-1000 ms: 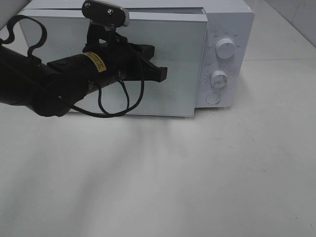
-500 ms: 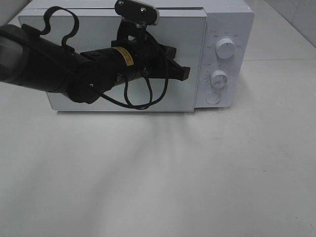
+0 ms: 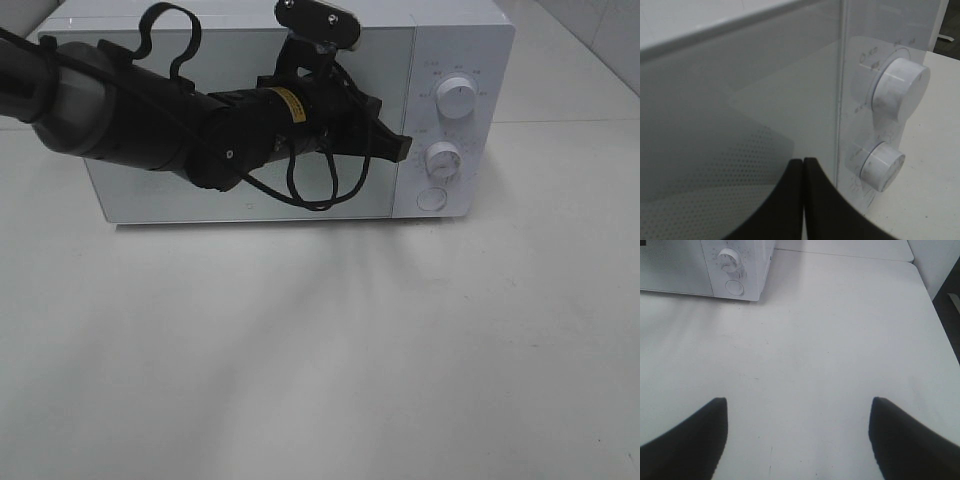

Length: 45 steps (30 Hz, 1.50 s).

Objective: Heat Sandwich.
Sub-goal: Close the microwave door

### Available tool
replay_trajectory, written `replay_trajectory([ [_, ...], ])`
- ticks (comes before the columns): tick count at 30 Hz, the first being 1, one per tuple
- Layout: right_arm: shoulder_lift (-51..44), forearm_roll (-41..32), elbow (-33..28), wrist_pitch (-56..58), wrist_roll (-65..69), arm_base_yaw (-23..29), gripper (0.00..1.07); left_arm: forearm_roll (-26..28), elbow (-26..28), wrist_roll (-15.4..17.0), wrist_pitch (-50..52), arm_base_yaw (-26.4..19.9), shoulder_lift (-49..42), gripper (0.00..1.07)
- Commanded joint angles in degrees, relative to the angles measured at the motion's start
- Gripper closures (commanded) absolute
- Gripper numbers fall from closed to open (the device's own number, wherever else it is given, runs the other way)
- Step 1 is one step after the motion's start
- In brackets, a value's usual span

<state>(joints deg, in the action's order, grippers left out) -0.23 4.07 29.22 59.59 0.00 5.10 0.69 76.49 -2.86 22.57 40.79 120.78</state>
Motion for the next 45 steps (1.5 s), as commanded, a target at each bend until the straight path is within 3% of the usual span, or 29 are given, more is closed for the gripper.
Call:
replay_trajectory([
  [1,-1.55,0.00,-0.23,-0.34,0.00,-0.40,0.31,4.93,1.78,0.17,3.50,-2.12,0.40,1.06],
  [24,-1.55,0.00,-0.23,-0.34,0.00,-0.40,0.31,4.53,0.57,0.34,3.04,-1.66,-1.55,1.06],
  [32,-1.55,0.00,-0.23,-0.34,0.00,-0.40,0.31,4.53,-7.28,0.40,3.32,-1.55,-6.53,1.06],
  [45,-1.55,0.00,-0.23,-0.34,0.00,-0.40,0.31,4.07,-22.40,0.17,3.04,2.69,-16.90,1.06],
])
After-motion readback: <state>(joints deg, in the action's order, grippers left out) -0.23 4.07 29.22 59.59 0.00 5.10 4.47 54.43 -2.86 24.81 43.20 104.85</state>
